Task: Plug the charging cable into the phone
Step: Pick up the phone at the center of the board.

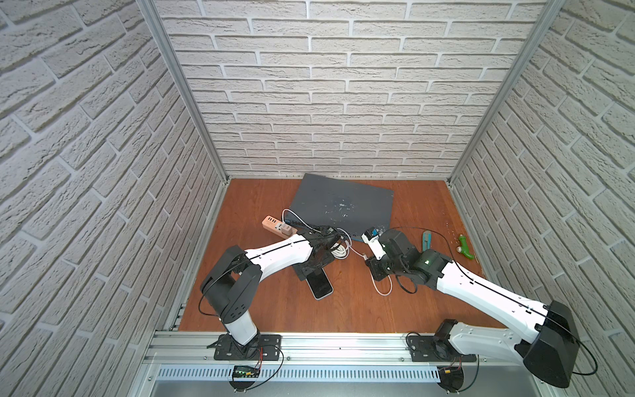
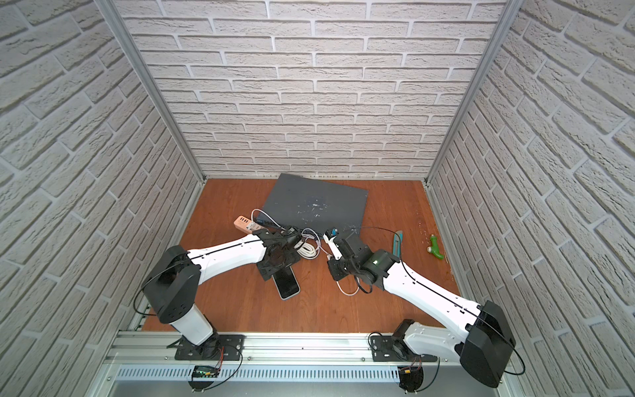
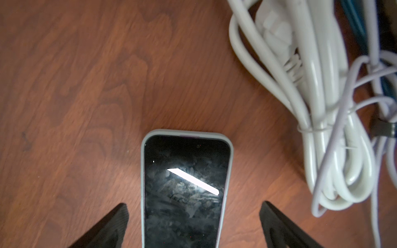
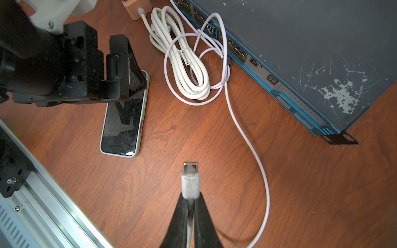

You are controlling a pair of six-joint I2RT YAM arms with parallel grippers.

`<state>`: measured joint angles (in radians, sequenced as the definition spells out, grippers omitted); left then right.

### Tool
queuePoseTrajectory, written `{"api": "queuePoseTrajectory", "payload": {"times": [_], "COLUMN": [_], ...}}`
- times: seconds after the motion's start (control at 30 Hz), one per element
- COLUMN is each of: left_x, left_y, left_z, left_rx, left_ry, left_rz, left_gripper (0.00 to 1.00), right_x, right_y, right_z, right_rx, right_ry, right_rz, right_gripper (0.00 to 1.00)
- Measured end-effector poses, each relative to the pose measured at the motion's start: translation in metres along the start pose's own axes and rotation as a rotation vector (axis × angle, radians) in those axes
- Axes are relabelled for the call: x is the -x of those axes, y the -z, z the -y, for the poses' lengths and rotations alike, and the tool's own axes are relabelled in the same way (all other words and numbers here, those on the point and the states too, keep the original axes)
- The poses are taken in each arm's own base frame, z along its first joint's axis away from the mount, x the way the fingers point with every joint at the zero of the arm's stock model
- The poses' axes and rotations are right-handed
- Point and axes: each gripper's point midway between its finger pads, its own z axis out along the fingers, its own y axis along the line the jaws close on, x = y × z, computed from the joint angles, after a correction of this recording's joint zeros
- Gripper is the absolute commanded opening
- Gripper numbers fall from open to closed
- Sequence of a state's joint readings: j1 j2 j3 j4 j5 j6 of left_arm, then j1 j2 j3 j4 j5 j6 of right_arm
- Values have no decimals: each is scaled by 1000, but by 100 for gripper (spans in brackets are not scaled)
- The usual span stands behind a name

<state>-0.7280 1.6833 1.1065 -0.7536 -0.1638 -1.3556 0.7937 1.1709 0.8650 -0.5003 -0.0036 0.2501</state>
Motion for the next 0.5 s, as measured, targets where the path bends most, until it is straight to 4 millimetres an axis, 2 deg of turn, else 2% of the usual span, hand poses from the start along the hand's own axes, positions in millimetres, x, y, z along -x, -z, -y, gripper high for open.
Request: {"api": "queuePoseTrajectory", "payload": {"times": [0.5], "left_x": [-9], "left_y": [-17], "left_z": [-2], "left_rx": [29], "left_ry": [-4], "left_rz": [-44], "left_gripper": [98], "right_x": [0], "right_y": [0], "right_z": [-1], "right_rx": [7], "right_ry": [0], "right_rz": [-2], "right_gripper": [3]}}
